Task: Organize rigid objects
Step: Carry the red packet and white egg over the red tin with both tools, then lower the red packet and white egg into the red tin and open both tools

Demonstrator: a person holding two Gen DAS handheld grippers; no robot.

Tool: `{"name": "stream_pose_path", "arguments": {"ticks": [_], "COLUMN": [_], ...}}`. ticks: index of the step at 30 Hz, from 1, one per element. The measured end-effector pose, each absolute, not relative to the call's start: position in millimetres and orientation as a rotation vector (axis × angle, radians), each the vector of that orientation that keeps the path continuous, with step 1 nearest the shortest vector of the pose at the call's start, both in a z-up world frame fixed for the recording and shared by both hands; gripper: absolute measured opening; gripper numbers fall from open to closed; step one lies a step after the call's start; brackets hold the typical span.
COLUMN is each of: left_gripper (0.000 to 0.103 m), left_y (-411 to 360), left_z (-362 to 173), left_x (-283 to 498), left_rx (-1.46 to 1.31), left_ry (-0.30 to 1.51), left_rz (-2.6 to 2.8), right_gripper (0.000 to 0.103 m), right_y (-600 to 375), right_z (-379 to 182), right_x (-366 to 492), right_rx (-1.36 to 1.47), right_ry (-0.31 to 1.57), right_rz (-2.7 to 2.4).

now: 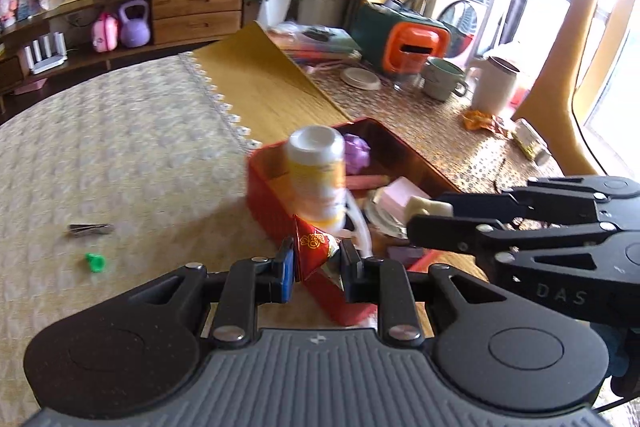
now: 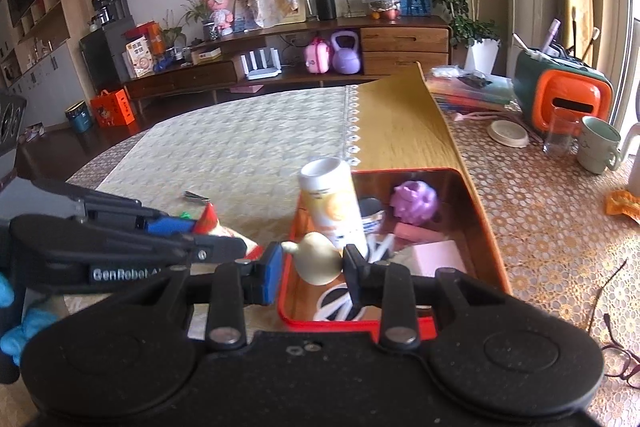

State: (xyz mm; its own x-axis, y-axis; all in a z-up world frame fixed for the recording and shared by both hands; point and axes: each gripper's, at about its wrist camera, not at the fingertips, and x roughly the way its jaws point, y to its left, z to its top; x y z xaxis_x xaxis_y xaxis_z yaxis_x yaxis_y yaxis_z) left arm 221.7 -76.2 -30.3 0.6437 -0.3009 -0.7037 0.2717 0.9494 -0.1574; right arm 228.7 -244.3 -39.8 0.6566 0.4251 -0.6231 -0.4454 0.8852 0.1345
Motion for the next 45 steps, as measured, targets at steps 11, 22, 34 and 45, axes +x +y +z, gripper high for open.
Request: {"name": "stream_pose_path", "arguments": {"ticks": [11,22,34,45], "left_gripper": [0.023,0.023,0.022,0.023], "left_y": [-126.7,-159.6,-166.6,-162.3], "left_z": [-44.5,-73.7,-91.4,-99.1], "left_x": [241.2,275.5,290.6,295.8], "left_rx": [0.011,0.031,-0.019,-0.075], "left_ry": [0.847,0.92,0.956,0.98], "left_rz": [-0.385,-0.381,-0.364,-0.392], "right_gripper": [0.032,0.032,0.032,0.028], "right_y": [-287.6,-298.7,-279.5,-272.2], "right_z": [-47.3,-69.9,-93.3,-104.1], "right_x": [258.3,295.3,327.3,331.8], "right_rx": [-0.005,0.016,-0.028,-0.043], "right_ry": [0.707,0.753,0.787,0.815], "right_rz": [0.405,0.381,0.379,0.379]}}
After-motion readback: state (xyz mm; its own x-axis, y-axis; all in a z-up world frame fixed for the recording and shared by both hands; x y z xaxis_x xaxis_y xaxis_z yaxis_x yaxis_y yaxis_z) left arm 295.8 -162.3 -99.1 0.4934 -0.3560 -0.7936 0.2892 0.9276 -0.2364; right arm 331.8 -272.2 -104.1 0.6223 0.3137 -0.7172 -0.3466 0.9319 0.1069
